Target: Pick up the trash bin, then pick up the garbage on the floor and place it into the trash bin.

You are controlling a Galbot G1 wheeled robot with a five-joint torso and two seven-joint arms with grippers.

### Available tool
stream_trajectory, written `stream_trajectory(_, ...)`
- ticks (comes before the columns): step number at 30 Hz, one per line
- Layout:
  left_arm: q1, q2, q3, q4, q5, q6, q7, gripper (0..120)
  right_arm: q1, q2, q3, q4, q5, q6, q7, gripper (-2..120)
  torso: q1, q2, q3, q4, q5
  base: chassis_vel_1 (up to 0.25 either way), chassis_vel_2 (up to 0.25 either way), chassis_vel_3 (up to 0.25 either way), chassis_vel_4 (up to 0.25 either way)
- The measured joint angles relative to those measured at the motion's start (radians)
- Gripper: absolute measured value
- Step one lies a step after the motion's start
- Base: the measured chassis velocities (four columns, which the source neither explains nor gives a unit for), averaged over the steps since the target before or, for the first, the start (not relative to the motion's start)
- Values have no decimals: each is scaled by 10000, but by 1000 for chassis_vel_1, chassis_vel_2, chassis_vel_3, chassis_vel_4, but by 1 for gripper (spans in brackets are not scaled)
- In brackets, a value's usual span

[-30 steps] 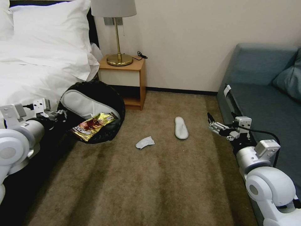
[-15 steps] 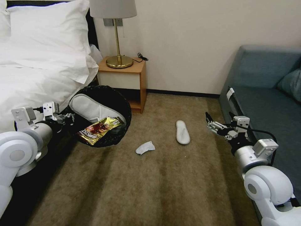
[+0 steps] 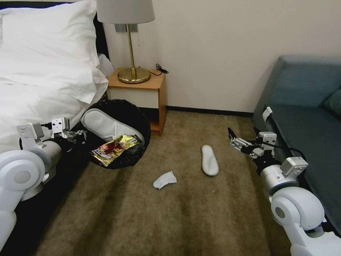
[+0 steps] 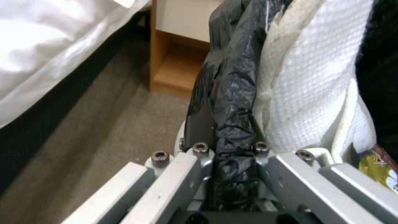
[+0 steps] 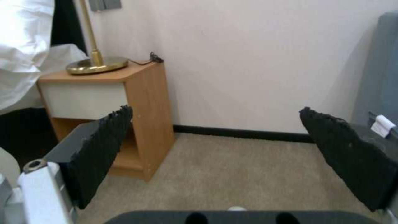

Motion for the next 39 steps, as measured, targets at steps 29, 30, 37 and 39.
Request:
stream_trajectory(29, 88, 11, -79, -281, -43, 0, 44, 3, -343, -16, -228, -25, -128, -95, -101, 100, 2, 0, 3, -3, -2, -145, 147, 150, -145)
stream_trajectory(30, 114, 29, -111, -336, -70, 0, 38, 3, -352, -33, -292, -117, -129, -235, -62, 100, 2, 0, 3, -2, 0, -69, 45, 57, -48)
stream_trajectory(37, 202, 68, -198, -556, -189, 0, -35, 3, -204, -149, -721, -866, 15, -780, 208, 100, -2, 2, -1, -1, -1, -11, 13, 16, -7)
stream_trajectory(39, 273, 99, -295, -697, -279, 0, -98, 3, 58, -211, -961, -1790, 201, -1156, 330, 100, -2, 3, -1, -2, -1, 0, 0, 0, 0)
